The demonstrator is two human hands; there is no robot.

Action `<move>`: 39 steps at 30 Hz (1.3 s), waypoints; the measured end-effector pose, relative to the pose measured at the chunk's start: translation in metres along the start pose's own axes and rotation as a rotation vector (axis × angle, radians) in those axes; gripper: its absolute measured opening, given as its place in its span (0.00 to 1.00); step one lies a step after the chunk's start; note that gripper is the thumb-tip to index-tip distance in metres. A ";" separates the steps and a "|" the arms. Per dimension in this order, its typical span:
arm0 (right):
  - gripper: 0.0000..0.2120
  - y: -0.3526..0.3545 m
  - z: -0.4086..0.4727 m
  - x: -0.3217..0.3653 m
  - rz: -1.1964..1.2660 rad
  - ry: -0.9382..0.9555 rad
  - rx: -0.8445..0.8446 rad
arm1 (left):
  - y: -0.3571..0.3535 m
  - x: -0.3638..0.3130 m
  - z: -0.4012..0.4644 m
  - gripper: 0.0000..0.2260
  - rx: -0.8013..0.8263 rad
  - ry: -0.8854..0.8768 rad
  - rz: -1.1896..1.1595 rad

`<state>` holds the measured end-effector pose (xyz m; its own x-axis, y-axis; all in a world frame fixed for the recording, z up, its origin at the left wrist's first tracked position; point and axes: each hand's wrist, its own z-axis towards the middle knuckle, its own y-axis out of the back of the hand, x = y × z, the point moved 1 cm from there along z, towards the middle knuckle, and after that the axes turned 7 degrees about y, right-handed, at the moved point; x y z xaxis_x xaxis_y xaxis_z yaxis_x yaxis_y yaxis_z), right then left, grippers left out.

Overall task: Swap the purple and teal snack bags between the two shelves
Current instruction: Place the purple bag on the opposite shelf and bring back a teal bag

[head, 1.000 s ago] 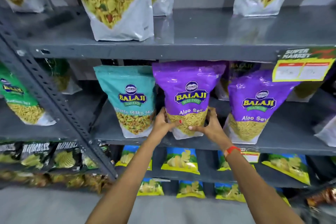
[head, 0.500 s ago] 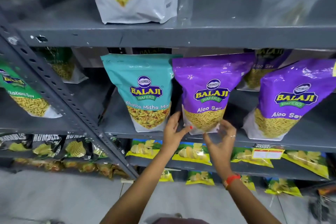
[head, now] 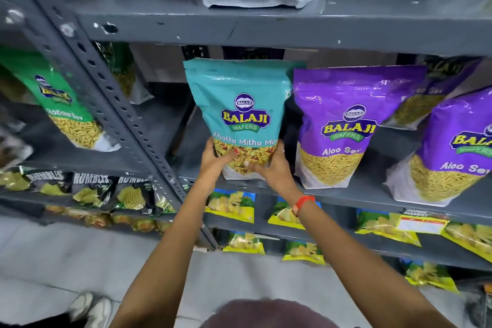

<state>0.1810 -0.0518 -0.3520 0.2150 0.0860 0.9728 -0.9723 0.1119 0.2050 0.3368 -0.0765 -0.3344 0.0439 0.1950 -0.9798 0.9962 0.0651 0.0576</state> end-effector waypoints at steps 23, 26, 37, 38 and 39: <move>0.37 0.022 -0.092 0.065 0.006 0.157 0.011 | 0.016 -0.029 -0.122 0.26 -0.068 -0.194 -0.173; 0.34 0.054 -0.108 0.082 -0.004 0.183 -0.004 | -0.004 -0.047 -0.147 0.25 -0.050 -0.263 -0.161; 0.34 0.205 -0.106 0.203 -0.003 0.447 -0.318 | -0.110 -0.194 -0.189 0.16 0.148 -0.505 -0.200; 0.33 0.237 -0.107 0.225 -0.054 0.495 -0.371 | -0.137 -0.223 -0.196 0.18 0.204 -0.547 -0.223; 0.32 0.244 -0.099 0.230 -0.066 0.503 -0.346 | -0.140 -0.231 -0.193 0.19 0.225 -0.561 -0.235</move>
<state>0.0023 0.0930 -0.0886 0.3728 0.5151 0.7718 -0.8875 0.4407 0.1346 0.1724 0.0586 -0.0795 -0.2049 -0.3446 -0.9161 0.9729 -0.1746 -0.1520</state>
